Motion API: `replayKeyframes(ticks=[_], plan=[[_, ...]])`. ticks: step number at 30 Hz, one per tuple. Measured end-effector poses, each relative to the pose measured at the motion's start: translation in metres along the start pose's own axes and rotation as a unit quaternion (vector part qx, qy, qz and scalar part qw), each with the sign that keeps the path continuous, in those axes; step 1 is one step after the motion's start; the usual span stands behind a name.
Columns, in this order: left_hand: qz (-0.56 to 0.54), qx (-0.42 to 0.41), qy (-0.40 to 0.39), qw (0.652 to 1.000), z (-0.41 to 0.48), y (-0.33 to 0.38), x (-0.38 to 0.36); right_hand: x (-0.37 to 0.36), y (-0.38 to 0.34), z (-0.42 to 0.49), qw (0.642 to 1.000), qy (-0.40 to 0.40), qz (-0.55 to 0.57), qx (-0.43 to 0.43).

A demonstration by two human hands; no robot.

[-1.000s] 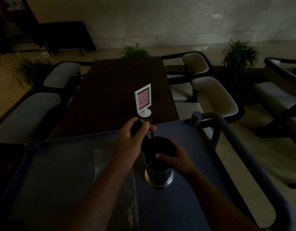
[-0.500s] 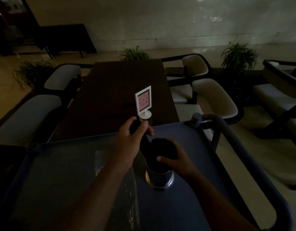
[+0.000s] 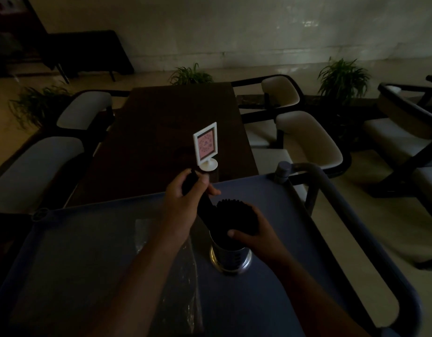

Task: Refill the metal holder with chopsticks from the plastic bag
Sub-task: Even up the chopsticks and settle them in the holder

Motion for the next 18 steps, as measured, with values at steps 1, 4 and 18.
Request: replayKeyframes(ticks=[1, 4, 18], plan=[[-0.012, -0.008, 0.003, 1.000, 0.003, 0.006, 0.003, 0.000, 0.000, -0.001, 1.000, 0.006, -0.008, 0.000], [-0.047, -0.031, 0.003, 0.998, 0.010, 0.023, 0.011, 0.002, -0.004, -0.005, 1.000, 0.016, -0.013, -0.010], [-0.311, -0.118, 0.008, 0.943, 0.008, 0.067, 0.026, -0.018, -0.087, -0.045, 0.957, 0.246, -0.009, 0.152]])
Point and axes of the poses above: each hand's wrist, its own z-axis towards the middle knuckle, its own x-axis out of the back of the hand, y = z × x, the point moved 1 cm from there along z, towards the middle knuckle, and after that the axes turned 10 degrees about -y, right-handed, at the moved point
